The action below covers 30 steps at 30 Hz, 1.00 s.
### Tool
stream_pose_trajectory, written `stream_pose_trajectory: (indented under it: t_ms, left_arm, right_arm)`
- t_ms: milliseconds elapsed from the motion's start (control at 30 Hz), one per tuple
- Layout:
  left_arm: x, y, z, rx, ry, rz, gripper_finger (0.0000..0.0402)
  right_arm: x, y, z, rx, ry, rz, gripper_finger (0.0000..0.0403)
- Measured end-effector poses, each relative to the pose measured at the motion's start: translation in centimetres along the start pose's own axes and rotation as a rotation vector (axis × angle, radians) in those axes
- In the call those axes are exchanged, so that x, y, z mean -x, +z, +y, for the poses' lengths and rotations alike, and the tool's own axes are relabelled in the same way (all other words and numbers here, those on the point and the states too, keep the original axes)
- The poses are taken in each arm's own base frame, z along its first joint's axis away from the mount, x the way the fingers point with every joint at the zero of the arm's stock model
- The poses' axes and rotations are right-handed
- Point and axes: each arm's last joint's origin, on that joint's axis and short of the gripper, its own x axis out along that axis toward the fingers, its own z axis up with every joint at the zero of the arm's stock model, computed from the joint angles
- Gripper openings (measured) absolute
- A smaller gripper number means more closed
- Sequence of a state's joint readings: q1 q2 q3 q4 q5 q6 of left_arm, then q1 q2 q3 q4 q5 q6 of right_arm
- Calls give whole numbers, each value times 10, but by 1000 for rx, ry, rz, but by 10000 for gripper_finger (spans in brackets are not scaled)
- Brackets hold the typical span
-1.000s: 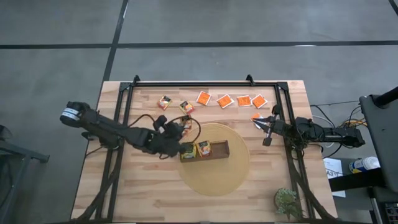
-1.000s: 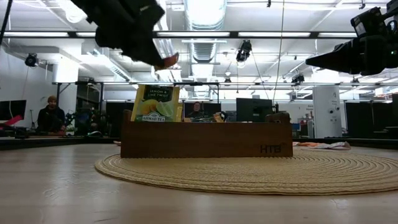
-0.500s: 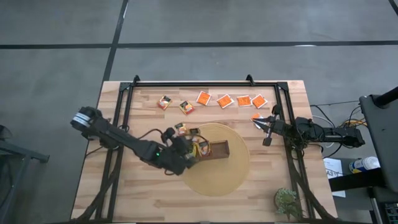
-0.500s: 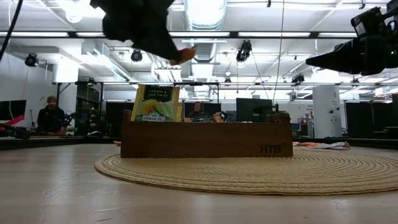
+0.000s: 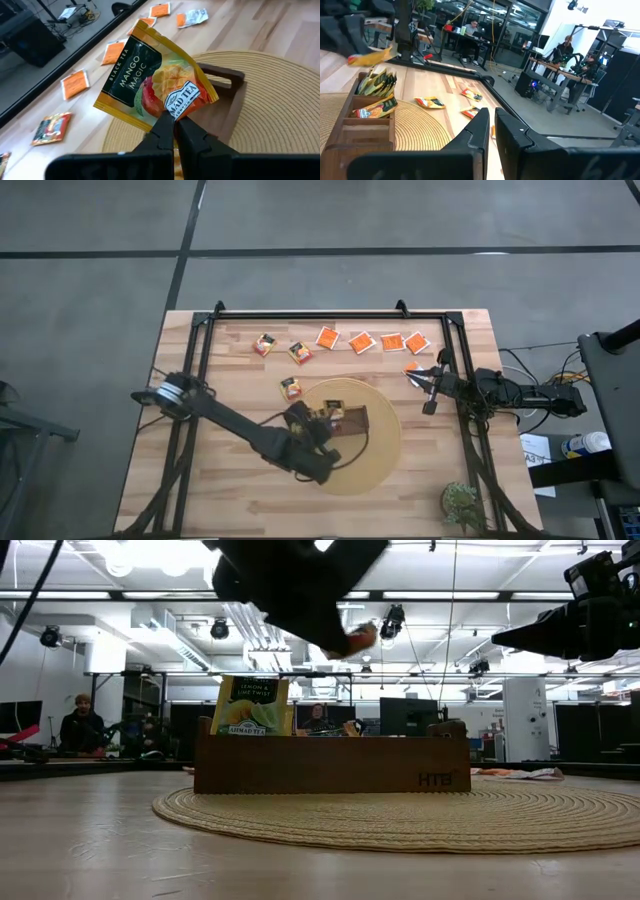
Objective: Pick & Place Tea
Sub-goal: Put the yellow tea bag into the middle section of the wooden organizer
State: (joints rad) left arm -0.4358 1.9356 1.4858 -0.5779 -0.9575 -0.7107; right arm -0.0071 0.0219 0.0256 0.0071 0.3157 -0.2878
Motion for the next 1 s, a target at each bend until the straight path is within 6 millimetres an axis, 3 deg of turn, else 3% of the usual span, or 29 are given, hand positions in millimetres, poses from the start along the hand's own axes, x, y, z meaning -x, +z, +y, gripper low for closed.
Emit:
stream_pose_trajectory:
  t_ms: [267, 1000]
  left_arm:
    - [-16, -9, -23, 5, 19, 22, 3]
    - [-34, -58, -13, 173, 63, 96, 3]
  right_arm:
    - [0, 0, 0, 0, 0, 1, 27]
    - [0, 0, 0, 0, 0, 0, 27]
